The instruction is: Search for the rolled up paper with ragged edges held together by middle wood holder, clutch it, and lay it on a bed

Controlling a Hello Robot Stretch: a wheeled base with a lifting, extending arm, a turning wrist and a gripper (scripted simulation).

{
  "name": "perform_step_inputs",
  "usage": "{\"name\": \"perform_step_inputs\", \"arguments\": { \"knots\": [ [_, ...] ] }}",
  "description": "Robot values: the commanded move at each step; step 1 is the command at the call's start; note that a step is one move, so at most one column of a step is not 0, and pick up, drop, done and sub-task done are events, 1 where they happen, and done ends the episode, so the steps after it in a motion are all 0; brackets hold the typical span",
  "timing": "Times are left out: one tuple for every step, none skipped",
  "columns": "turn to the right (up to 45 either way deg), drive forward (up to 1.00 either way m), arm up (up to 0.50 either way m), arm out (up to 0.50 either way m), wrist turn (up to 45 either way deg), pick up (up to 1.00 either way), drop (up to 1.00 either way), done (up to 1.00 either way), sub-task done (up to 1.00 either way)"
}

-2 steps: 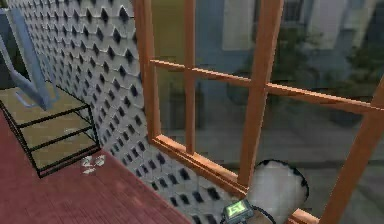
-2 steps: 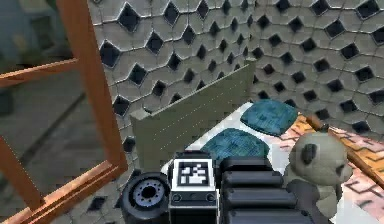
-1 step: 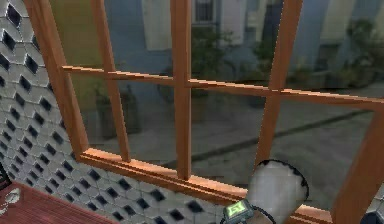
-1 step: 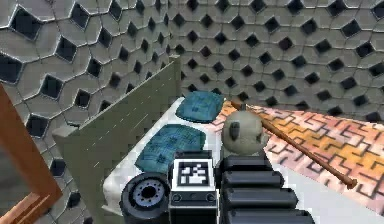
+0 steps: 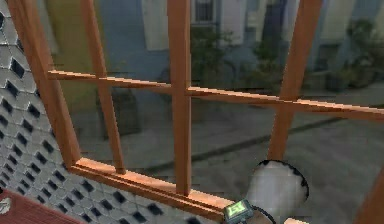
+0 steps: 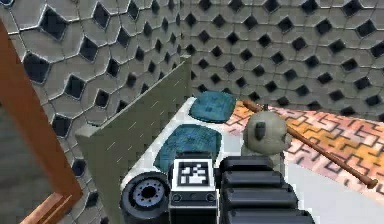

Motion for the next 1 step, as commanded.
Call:
{"name": "perform_step_inputs", "arguments": {
  "knots": [
    [-45.0, 0.00, 0.00, 0.00, 0.0, 0.00, 0.00, 0.00, 0.00]
  ]
}}
